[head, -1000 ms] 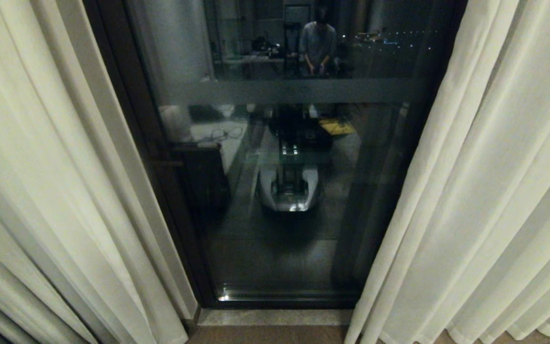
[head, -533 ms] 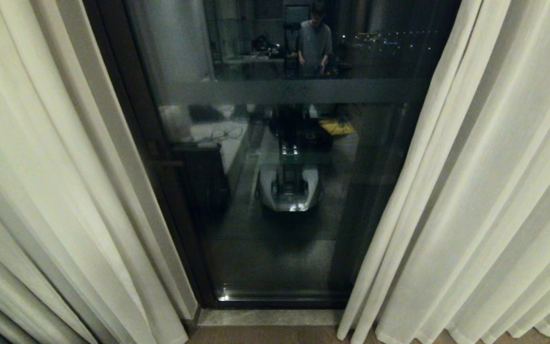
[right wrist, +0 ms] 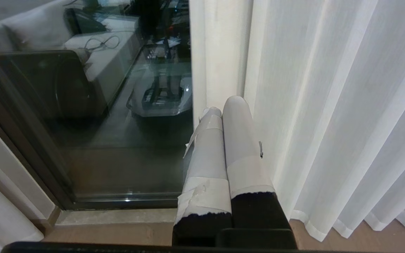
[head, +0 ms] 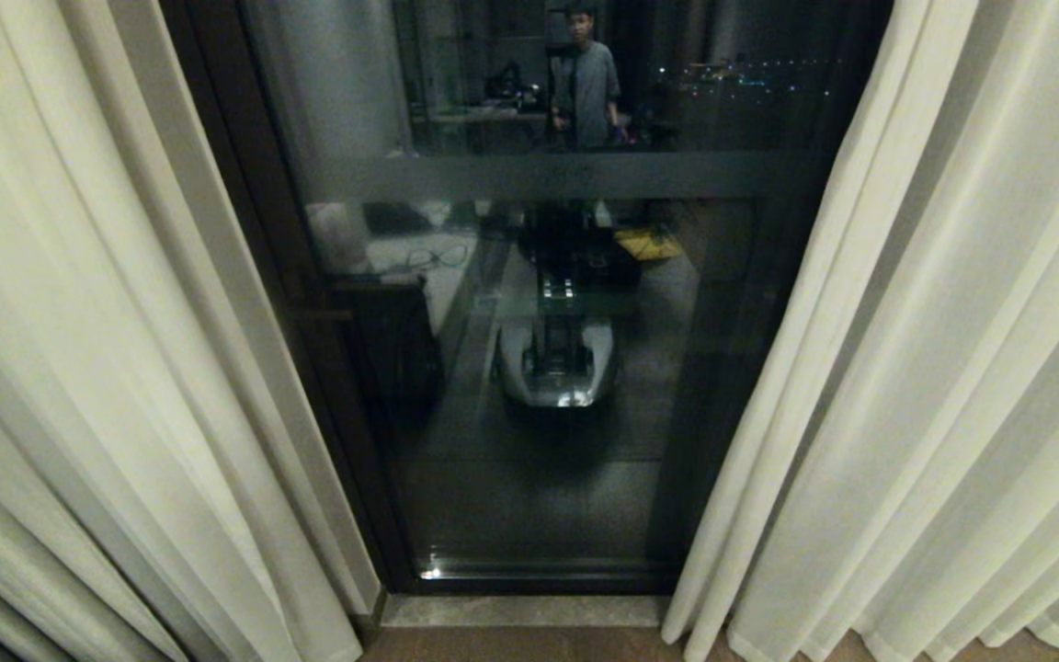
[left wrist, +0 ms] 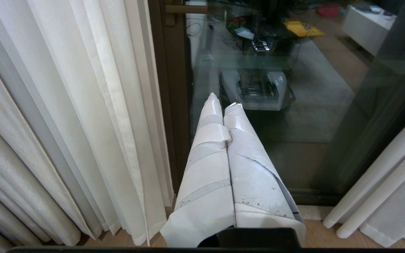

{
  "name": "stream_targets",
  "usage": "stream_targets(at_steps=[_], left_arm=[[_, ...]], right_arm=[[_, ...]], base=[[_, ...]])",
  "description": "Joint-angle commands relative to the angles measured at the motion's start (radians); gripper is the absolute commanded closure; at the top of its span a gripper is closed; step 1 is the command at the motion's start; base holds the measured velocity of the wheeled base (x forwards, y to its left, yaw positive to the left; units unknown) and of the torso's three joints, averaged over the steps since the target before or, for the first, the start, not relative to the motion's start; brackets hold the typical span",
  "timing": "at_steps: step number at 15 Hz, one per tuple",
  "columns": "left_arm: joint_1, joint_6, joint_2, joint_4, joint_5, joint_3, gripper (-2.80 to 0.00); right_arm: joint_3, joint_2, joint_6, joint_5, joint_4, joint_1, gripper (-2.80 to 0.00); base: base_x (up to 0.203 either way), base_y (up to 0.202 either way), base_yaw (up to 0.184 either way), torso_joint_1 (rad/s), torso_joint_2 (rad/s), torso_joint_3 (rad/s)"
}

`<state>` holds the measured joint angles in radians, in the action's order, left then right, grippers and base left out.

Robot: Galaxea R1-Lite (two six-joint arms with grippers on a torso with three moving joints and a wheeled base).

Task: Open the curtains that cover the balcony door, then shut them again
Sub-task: Close the inner curtains on both sides

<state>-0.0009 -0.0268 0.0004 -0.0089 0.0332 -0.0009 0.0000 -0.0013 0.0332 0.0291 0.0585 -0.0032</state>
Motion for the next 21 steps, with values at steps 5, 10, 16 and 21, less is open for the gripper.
stream_targets(at_steps=[5,10,16,21], left_arm=[[-0.001,-0.002,0.0,-0.002,0.001,0.001,0.0],[-0.001,-0.001,0.0,0.0,0.001,0.0,0.0],[-0.001,-0.001,0.0,0.0,0.001,0.0,0.0],[-0.001,-0.002,0.0,0.0,0.001,0.0,0.0]], right_arm=[[0.0,0.001,0.001,0.0,0.0,0.0,0.0],[0.0,0.001,0.001,0.0,0.001,0.0,0.0],[0.0,0.001,0.001,0.0,0.001,0.0,0.0],[0.0,0.001,0.001,0.0,0.001,0.0,0.0]], base=[[0.0,0.0,0.0,0.0,0.0,0.0],[0.0,0.0,0.0,0.0,0.0,0.0],[0.0,0.0,0.0,0.0,0.0,0.0],[0.0,0.0,0.0,0.0,0.0,0.0]])
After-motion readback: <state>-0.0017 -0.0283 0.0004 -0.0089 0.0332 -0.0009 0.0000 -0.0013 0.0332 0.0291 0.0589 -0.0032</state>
